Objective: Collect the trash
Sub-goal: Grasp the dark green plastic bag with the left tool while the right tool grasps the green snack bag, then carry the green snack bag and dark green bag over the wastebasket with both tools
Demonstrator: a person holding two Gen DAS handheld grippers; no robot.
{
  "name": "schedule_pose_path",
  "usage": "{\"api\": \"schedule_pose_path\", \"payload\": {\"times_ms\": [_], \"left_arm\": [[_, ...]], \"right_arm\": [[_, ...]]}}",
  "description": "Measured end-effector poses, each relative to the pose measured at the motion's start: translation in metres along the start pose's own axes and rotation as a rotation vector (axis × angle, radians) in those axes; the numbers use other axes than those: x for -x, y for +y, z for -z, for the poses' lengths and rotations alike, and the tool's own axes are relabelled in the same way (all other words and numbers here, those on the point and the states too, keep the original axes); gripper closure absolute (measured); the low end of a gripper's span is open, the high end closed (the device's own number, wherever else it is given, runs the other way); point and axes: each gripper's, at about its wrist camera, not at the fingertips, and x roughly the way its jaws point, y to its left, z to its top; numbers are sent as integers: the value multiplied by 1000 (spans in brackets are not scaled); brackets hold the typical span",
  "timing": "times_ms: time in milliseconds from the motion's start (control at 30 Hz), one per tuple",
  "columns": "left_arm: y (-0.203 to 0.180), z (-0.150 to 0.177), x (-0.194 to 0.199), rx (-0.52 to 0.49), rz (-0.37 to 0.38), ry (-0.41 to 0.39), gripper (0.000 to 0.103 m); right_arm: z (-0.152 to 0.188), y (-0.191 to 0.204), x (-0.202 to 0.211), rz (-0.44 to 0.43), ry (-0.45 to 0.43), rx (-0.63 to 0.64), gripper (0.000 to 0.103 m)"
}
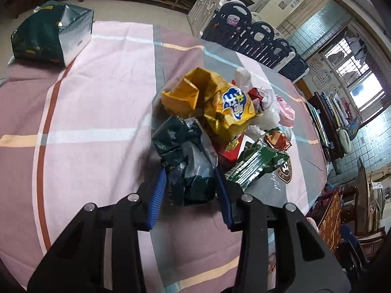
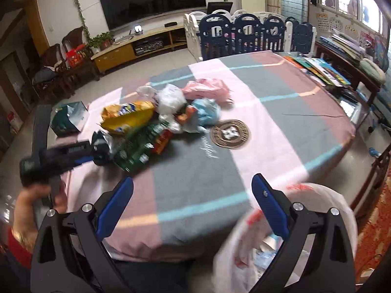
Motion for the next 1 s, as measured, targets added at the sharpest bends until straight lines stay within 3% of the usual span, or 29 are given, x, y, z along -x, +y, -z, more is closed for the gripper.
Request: {"api": "schedule_pose_path", "payload": {"times_ms": [133, 267, 433, 467, 533, 567, 633, 800, 1000], "left_arm": [[7, 16, 33, -43, -89, -93, 63], [30, 14, 47, 12, -167, -125, 63], [46, 14, 43, 75, -158, -108, 63], [45, 15, 43, 71, -152, -106, 63], [41, 15, 40, 54, -146, -106, 63], [38, 16, 40, 44, -144, -107, 63], [34, 17, 41, 21, -147, -117, 63], [25, 19, 47, -18, -171, -164, 63], [5, 39, 60, -94, -287, -243, 63]], "right_arm": [[-24, 26, -46, -86, 28, -66, 7], [-46, 37, -99, -131, 81, -218, 7], [-56, 45, -151, -67, 151, -274, 7], [-55, 45, -156, -63, 165, -280, 10], [-54, 45, -163, -91, 186, -281, 45], [-53, 45, -163, -136, 196, -282, 56], [-50, 45, -158, -165, 204, -274, 65], [-31, 33, -109, -154, 140, -209, 67], [-1, 6, -47, -80, 40, -158, 67]]}}
